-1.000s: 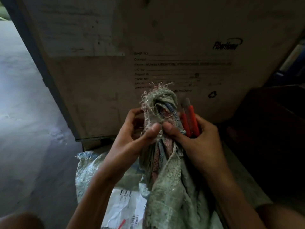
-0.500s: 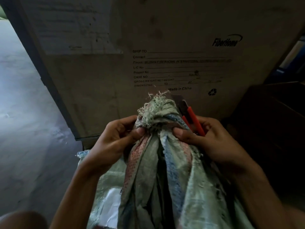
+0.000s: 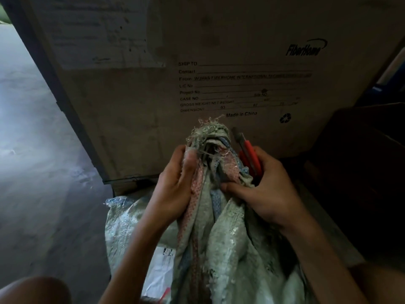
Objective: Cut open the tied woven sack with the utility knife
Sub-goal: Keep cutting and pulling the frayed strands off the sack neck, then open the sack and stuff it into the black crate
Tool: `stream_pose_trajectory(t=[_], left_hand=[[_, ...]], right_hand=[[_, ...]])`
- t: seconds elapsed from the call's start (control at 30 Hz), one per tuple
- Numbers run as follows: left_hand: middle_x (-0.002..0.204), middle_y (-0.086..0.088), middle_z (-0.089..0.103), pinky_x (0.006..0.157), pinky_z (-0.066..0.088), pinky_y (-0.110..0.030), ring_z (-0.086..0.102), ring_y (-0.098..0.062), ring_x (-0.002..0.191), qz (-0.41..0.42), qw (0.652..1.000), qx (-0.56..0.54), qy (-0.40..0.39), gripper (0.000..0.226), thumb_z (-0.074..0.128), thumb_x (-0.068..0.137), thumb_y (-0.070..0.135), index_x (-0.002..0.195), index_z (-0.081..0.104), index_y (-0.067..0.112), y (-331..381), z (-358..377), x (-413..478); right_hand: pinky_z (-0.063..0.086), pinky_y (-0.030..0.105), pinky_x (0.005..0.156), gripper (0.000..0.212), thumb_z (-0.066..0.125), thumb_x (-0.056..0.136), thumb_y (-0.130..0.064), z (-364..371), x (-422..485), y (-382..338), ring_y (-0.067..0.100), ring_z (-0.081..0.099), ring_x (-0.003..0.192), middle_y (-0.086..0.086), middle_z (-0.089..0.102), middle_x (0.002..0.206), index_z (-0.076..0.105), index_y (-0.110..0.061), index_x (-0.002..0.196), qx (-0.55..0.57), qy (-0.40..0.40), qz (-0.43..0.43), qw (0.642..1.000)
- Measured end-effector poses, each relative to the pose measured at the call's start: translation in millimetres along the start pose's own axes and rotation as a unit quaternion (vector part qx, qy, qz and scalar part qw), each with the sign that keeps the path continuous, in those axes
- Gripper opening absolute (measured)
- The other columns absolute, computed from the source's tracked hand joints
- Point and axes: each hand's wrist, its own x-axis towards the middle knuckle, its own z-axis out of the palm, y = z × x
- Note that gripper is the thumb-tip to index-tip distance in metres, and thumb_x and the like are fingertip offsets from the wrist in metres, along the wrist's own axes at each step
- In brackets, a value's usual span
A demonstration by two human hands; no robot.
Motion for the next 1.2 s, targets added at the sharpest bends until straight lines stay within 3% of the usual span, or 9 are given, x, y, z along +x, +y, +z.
stream_pose_trajectory(t=[0.13, 0.3, 0.43, 0.53, 0.63, 0.73, 0.83, 0.93, 1.2], left_hand=[[0.085, 0.019, 0.072, 0.066, 0.049, -0.019, 0.065, 0.006, 0.075, 0.041, 0.995, 0.074, 0.048, 0.024, 0.05, 0.102, 0.047, 0.095, 0.067, 0.031, -14, -5, 3], [0.1, 0.007, 0.076, 0.081, 0.058, -0.036, 0.072, -0.009, 0.096, 0.077, 0.993, 0.072, -0.047, 0.024, 0.052, 0.104, 0.034, 0.111, 0.069, 0.02, -12, -20, 6], [0.107, 0.01, 0.074, 0.076, 0.057, -0.019, 0.071, -0.005, 0.096, 0.002, 0.995, -0.01, -0.096, 0.038, 0.052, 0.096, 0.059, 0.119, 0.064, 0.03, -11, -23, -3], [0.126, 0.016, 0.07, 0.09, 0.058, -0.028, 0.069, -0.005, 0.112, -0.088, 0.989, -0.076, -0.09, 0.066, 0.067, 0.079, 0.071, 0.137, 0.05, 0.044, -17, -13, -8], [0.118, 0.014, 0.07, 0.085, 0.054, -0.029, 0.069, -0.006, 0.103, -0.047, 0.996, 0.068, 0.022, 0.056, 0.074, 0.087, 0.043, 0.136, 0.047, 0.036, -31, 4, -10], [0.116, -0.009, 0.072, 0.077, 0.041, -0.027, 0.068, -0.027, 0.1, -0.061, 0.976, 0.176, 0.111, 0.059, 0.07, 0.091, 0.027, 0.142, 0.041, 0.031, -53, 16, -19], [0.115, -0.022, 0.072, 0.074, 0.045, -0.035, 0.068, -0.043, 0.102, -0.083, 0.967, 0.233, 0.061, 0.062, 0.067, 0.092, 0.027, 0.146, 0.037, 0.032, -72, 29, -29], [0.113, -0.028, 0.071, 0.079, 0.052, -0.046, 0.067, -0.048, 0.1, -0.097, 0.959, 0.265, 0.02, 0.064, 0.066, 0.093, 0.031, 0.147, 0.033, 0.036, -75, 40, -34], [0.116, -0.028, 0.071, 0.072, 0.046, -0.042, 0.068, -0.05, 0.096, -0.084, 0.961, 0.262, 0.011, 0.06, 0.068, 0.092, 0.034, 0.142, 0.036, 0.031, -72, 51, -42]], right_hand=[[0.058, 0.024, 0.077, 0.041, 0.085, 0.074, -0.012, -23, 3, 4, 0.0, 0.073, 0.088, -0.012, 0.076, 0.095, 0.069, -0.032, 0.106, -0.054, -0.023, -0.033, 0.998], [0.051, 0.007, 0.068, 0.04, 0.079, 0.08, -0.001, -49, 1, 1, -0.005, 0.072, 0.089, -0.018, 0.075, 0.098, 0.07, -0.035, 0.1, -0.058, -0.065, -0.065, 0.994], [0.054, 0.016, 0.081, 0.033, 0.077, 0.083, -0.009, -40, -3, 4, -0.002, 0.07, 0.095, -0.013, 0.074, 0.098, 0.068, -0.03, 0.106, -0.102, -0.007, -0.102, 0.99], [0.052, 0.013, 0.08, 0.036, 0.079, 0.079, -0.012, -24, -5, 11, -0.005, 0.068, 0.093, -0.013, 0.073, 0.098, 0.066, -0.027, 0.11, -0.108, 0.046, -0.088, 0.989], [0.052, 0.017, 0.088, 0.062, 0.091, 0.067, -0.032, -27, -2, 23, -0.002, 0.065, 0.103, -0.015, 0.068, 0.107, 0.061, -0.029, 0.121, -0.105, 0.054, -0.006, 0.993], [0.05, 0.026, 0.094, 0.072, 0.081, 0.069, -0.059, -43, 4, 42, 0.009, 0.063, 0.111, -0.004, 0.066, 0.118, 0.058, -0.03, 0.131, -0.114, 0.101, 0.06, 0.987], [0.042, 0.033, 0.093, 0.051, 0.058, 0.098, -0.038, -50, 11, 80, 0.031, 0.058, 0.109, 0.018, 0.059, 0.12, 0.052, -0.015, 0.144, -0.189, 0.192, 0.103, 0.958], [0.033, 0.031, 0.104, 0.048, 0.047, 0.103, -0.016, -50, -2, 135, 0.04, 0.046, 0.128, 0.031, 0.045, 0.139, 0.041, -0.004, 0.15, -0.245, 0.188, 0.245, 0.919], [0.047, 0.042, 0.102, 0.043, 0.058, 0.097, -0.033, -65, -65, 232, 0.04, 0.058, 0.123, 0.027, 0.06, 0.133, 0.064, -0.002, 0.127, -0.297, 0.103, 0.424, 0.849]])
